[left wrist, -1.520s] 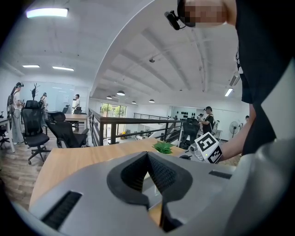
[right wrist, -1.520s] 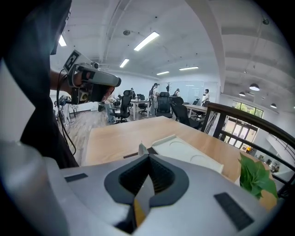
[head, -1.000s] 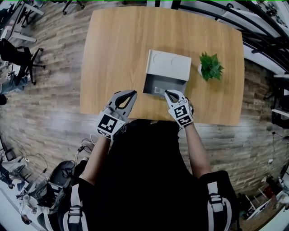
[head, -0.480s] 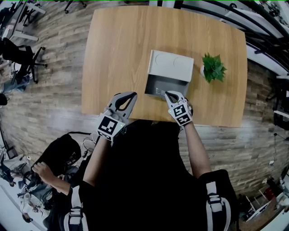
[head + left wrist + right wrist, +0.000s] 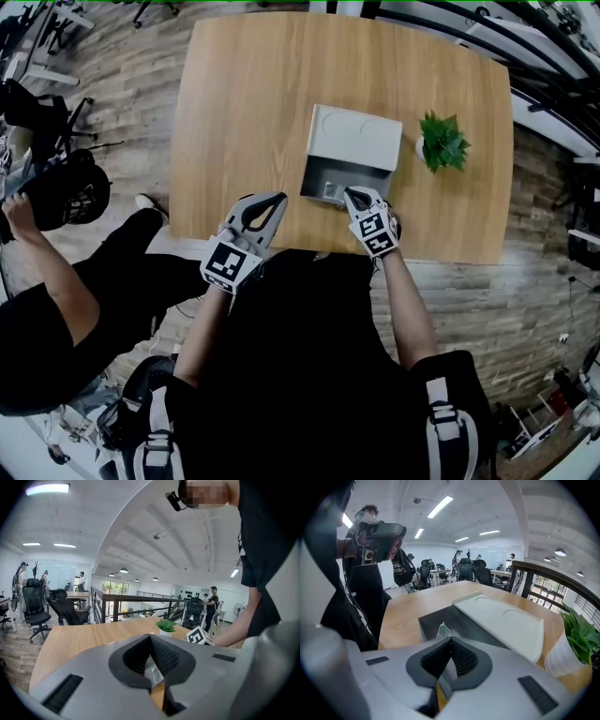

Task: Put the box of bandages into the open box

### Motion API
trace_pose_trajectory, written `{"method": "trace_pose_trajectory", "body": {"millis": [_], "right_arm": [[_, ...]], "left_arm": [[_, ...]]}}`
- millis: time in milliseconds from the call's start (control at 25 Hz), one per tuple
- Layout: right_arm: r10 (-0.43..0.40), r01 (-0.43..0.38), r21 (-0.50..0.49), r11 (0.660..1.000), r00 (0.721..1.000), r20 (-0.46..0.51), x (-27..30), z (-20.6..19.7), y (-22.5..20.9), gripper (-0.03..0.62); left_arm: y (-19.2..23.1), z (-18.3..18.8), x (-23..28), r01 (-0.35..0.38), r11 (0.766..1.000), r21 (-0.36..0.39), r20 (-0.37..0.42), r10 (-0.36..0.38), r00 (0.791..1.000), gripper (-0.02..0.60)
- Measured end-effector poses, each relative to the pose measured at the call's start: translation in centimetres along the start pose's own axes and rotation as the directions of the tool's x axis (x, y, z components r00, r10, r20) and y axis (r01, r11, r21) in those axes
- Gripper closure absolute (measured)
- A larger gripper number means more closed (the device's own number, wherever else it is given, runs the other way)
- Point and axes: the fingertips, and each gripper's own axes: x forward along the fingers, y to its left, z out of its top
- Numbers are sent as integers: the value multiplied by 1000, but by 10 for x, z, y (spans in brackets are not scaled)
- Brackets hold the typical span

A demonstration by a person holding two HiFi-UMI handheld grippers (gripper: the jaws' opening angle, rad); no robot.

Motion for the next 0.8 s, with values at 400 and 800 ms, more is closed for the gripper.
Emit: {"method": "trace_pose_trajectory", "body": {"millis": [400, 800], "right_arm": [[-19, 18, -36, 999, 999, -42, 9, -4, -11, 569], [-45, 42, -33, 999, 996, -80, 17, -8, -18, 568]], "left_arm": [[-1, -3, 8, 10, 1000, -1, -6, -10, 1000, 558], [-4, -1, 15, 31, 1000, -5, -5, -31, 1000, 558]]}}
